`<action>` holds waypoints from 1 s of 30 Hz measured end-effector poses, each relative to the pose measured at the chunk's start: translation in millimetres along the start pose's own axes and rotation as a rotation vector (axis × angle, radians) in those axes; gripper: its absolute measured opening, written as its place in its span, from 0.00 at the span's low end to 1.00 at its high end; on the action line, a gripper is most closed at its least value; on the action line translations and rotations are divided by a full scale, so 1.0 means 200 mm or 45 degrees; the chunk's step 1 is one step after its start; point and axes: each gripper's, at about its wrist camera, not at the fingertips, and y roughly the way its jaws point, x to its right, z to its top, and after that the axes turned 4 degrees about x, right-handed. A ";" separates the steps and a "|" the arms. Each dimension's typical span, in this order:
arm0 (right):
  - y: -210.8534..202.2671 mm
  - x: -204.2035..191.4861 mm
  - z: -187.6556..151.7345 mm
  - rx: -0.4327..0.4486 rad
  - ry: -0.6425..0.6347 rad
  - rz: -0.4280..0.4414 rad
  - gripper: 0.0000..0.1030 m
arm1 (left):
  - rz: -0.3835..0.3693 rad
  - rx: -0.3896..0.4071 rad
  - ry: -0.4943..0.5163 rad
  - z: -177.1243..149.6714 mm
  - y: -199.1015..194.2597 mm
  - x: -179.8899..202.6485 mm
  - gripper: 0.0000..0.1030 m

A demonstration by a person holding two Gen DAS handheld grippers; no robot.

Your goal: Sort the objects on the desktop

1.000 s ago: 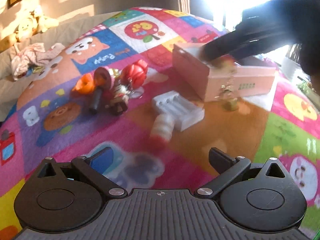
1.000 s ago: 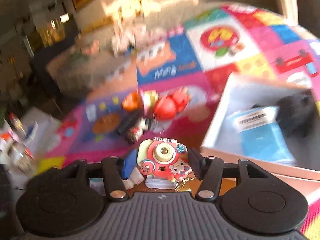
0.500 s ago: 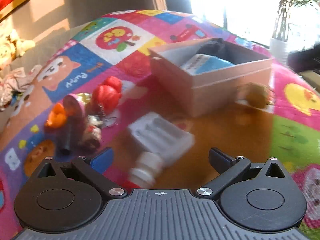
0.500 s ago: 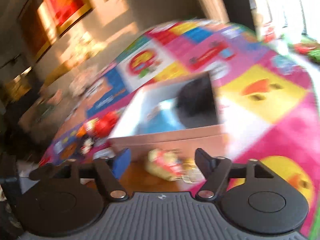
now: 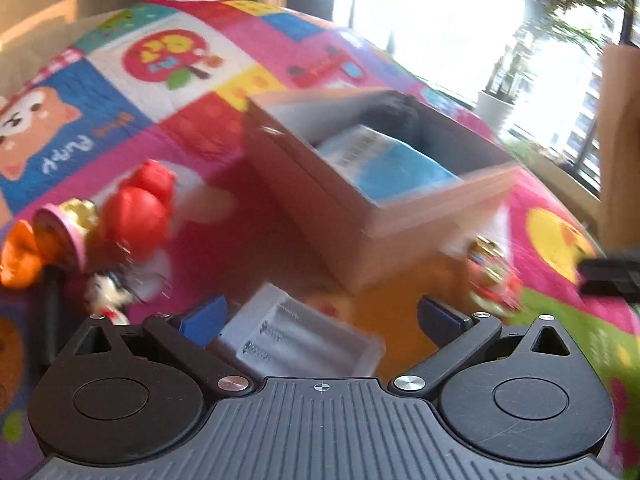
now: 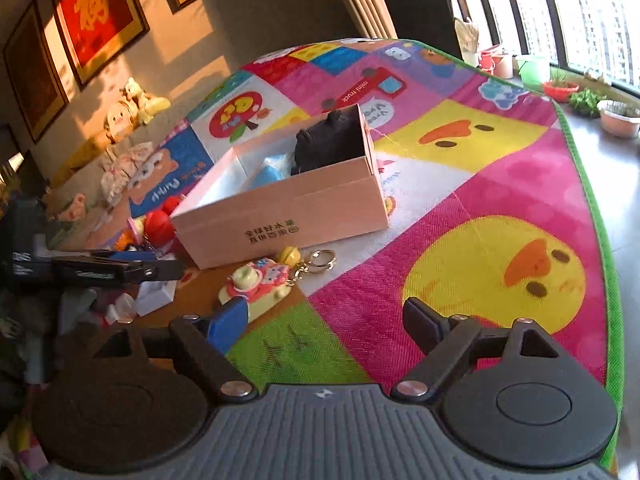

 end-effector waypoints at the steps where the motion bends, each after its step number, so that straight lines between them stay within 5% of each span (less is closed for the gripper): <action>1: -0.01 0.00 0.01 0.014 -0.022 -0.004 0.84 | -0.020 -0.008 0.012 -0.02 -0.02 0.03 1.00; 5: 0.03 0.00 0.18 0.076 -0.112 -0.038 1.00 | -0.052 -0.023 0.039 -0.14 -0.12 0.18 1.00; 12: 0.36 0.04 0.42 0.039 -0.010 0.002 1.00 | 0.149 0.005 0.020 -0.23 -0.25 0.32 1.00; 20: 0.42 -0.08 0.41 -0.015 0.013 0.227 1.00 | 0.370 0.036 -0.012 -0.30 -0.46 0.25 1.00; 23: 0.34 -0.12 0.38 0.047 -0.090 0.167 1.00 | 0.412 0.006 -0.084 -0.32 -0.45 0.16 1.00; 30: 0.13 -0.23 0.21 0.049 -0.329 0.106 1.00 | 0.339 0.048 -0.190 -0.29 -0.37 0.01 0.95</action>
